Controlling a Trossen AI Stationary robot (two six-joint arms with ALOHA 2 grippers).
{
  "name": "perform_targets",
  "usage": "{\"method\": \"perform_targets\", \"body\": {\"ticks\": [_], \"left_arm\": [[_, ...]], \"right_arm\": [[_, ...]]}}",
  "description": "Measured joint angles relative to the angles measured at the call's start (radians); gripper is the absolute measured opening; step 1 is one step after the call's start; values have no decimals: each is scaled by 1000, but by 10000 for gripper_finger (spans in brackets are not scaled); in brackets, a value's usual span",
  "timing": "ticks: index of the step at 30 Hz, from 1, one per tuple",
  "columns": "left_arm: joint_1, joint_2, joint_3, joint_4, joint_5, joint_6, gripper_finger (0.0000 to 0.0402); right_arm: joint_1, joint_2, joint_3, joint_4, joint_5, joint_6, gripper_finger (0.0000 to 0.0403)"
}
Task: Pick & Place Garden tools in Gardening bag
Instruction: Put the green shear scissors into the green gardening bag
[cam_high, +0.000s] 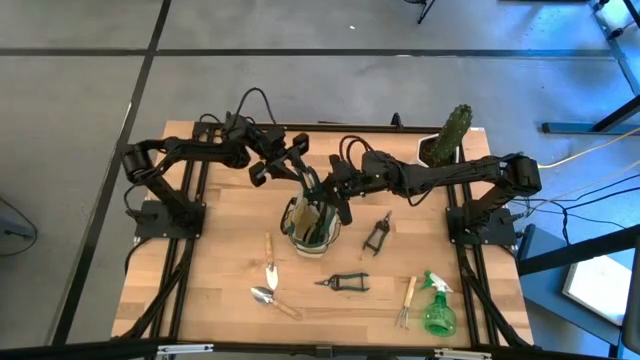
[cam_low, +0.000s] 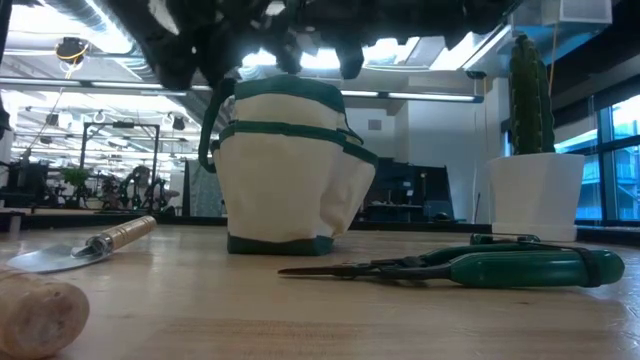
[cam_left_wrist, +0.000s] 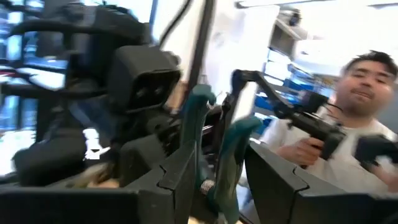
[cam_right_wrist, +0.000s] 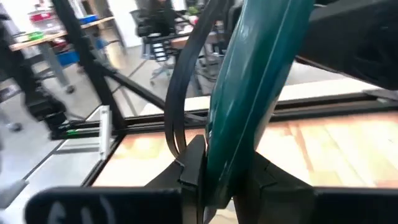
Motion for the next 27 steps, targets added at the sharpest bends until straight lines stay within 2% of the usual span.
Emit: {"method": "perform_targets", "body": {"ticks": [8,13,19,23,27], "left_arm": [[6,-104,-164,2,-89,54,130],[7,-194,-268,2,-210,65,130],[-6,-339,-365,-21,-417,109,130],[-20,-440,-373,-136,-535,128,129],[-58,-516,-373,-264,-643,221,129]], "right_arm": [[15,-5,2,12,-27,81,51],[20,-5,2,10,13,130,51],[18,-4,4,-38,118,230,51],[19,-3,53,-201,244,302,51],[18,-3,127,-377,334,380,51]]}}
